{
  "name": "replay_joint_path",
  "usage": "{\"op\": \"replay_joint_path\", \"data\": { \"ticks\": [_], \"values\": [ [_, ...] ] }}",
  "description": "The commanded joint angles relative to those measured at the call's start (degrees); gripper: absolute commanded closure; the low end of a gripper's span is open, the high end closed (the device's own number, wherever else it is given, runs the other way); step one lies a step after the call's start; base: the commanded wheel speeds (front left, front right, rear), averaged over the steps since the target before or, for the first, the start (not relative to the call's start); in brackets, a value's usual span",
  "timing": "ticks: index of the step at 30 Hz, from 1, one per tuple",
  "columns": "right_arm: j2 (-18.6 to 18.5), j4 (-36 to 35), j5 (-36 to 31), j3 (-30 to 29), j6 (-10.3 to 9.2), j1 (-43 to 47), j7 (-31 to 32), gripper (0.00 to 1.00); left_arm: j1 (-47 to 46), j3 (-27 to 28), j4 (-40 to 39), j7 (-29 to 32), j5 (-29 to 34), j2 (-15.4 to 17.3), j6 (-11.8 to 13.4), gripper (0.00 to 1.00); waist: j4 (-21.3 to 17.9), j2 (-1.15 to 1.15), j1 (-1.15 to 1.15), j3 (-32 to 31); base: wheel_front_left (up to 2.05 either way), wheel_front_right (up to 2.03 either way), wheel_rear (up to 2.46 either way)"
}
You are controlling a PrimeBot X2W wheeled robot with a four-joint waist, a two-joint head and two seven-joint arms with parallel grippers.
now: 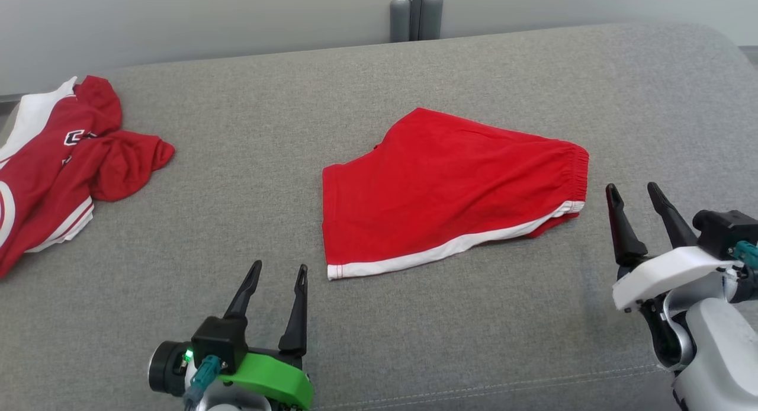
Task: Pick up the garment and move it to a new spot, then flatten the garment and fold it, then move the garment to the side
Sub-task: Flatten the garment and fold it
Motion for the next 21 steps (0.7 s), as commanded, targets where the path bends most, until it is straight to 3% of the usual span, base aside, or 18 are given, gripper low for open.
{"op": "replay_joint_path", "data": {
  "ticks": [1, 11, 21],
  "values": [
    [1.36, -2.92, -2.39, -0.94, 0.0, 2.26, -0.47, 0.0, 1.66, 0.74, -0.86, 0.02, -0.56, 0.08, 0.35, 0.0, -0.53, 0.0, 0.0, -0.64, 0.0, 0.0, 0.0],
    [8.82, -17.04, -14.85, -5.57, 0.0, 11.96, 0.97, 0.0, 6.4, 5.28, -4.65, 0.02, -0.99, -0.05, 1.3, 0.0, -0.68, 0.0, 0.0, -3.55, 0.0, 0.0, 0.0],
    [12.69, -23.46, -19.23, -6.7, 0.0, 17.67, 2.85, 0.0, 10.33, 8.65, -6.13, 0.02, -0.48, 0.33, 1.85, 0.0, -0.64, 0.0, 0.0, -6.02, 0.0, 0.0, 0.0]
  ]
}}
